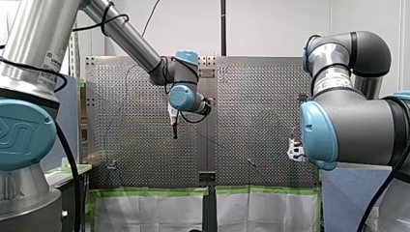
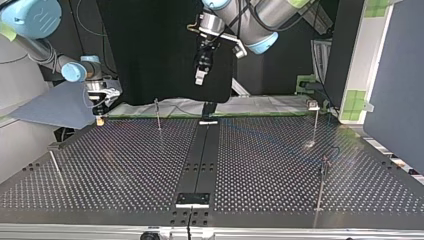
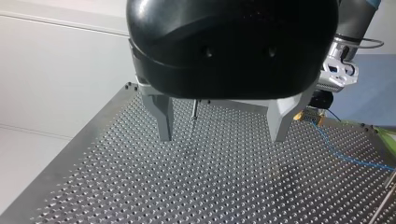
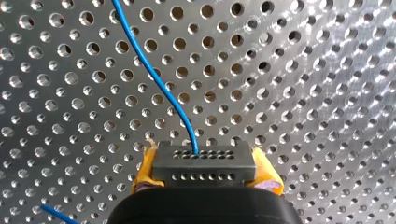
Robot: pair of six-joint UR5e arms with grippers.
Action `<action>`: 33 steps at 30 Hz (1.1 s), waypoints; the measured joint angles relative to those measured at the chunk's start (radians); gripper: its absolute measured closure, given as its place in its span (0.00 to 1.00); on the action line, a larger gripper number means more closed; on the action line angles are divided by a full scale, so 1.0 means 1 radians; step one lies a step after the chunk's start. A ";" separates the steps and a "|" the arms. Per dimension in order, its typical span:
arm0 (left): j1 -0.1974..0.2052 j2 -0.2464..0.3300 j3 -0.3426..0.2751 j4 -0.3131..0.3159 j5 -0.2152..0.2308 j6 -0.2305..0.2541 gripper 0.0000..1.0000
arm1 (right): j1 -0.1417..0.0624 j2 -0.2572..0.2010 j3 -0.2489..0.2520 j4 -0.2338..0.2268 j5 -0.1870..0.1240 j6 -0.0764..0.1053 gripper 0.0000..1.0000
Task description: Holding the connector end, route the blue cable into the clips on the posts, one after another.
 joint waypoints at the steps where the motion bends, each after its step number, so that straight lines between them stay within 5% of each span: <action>1: 0.000 0.009 -0.009 0.000 0.000 -0.001 0.00 | 0.001 -0.009 0.005 0.014 0.000 -0.014 1.00; 11: 0.000 0.113 -0.113 -0.002 0.000 -0.009 0.00 | 0.012 -0.105 0.048 0.083 0.032 -0.064 1.00; 22: 0.002 0.199 -0.201 0.000 -0.001 -0.009 0.00 | 0.045 -0.191 0.050 0.157 0.132 -0.158 1.00; 28: 0.004 0.203 -0.206 0.003 -0.002 -0.013 0.00 | 0.070 -0.197 0.050 0.166 0.195 -0.182 1.00; 33: 0.009 0.203 -0.206 0.013 -0.003 -0.021 0.00 | 0.080 -0.197 0.050 0.161 0.223 -0.180 1.00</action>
